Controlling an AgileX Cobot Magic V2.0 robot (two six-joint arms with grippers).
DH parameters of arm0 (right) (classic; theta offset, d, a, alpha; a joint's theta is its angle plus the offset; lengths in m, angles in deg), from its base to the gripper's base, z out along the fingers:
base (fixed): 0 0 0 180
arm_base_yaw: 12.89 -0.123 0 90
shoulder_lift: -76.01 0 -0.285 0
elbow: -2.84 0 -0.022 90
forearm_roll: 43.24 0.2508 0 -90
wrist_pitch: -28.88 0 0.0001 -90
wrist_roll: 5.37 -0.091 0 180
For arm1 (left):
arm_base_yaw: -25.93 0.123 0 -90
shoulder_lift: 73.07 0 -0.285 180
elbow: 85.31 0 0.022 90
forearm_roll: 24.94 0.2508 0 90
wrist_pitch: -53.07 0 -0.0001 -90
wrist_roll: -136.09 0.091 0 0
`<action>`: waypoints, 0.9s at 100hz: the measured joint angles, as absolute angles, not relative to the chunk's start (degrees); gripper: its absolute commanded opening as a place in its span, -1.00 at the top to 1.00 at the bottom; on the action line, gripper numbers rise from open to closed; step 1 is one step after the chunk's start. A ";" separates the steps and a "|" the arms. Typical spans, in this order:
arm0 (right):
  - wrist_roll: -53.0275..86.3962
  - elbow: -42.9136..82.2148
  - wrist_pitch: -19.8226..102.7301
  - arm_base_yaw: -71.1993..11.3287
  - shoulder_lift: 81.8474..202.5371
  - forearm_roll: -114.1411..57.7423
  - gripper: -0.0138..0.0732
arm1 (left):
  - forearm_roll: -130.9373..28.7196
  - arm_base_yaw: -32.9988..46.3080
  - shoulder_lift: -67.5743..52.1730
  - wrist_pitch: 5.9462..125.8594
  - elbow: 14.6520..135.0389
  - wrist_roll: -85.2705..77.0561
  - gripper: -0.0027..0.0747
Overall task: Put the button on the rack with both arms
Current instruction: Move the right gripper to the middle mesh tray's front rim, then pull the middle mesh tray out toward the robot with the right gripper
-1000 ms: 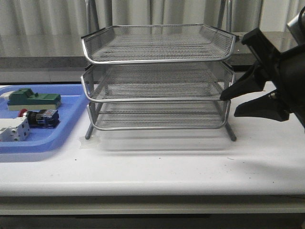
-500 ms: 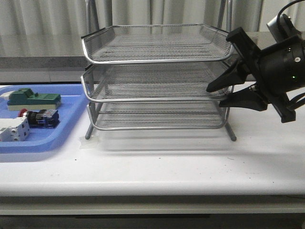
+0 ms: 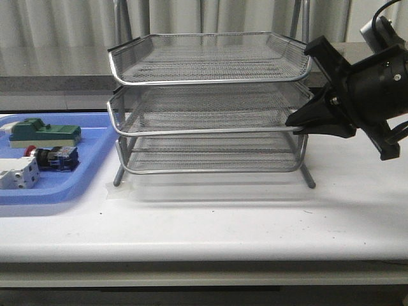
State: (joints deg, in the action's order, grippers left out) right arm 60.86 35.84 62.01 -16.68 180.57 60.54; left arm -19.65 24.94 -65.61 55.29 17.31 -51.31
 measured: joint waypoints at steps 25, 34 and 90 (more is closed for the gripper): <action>61.74 40.42 63.61 -16.68 179.36 61.97 0.82 | -19.65 24.94 -65.61 55.29 17.31 -51.31 0.98; 63.30 43.48 64.24 -16.68 177.27 61.97 0.82 | -19.65 24.94 -65.61 55.29 17.31 -51.31 0.98; 65.41 61.46 64.06 -16.80 160.46 61.97 0.68 | -19.65 24.94 -65.61 55.29 17.31 -51.31 0.98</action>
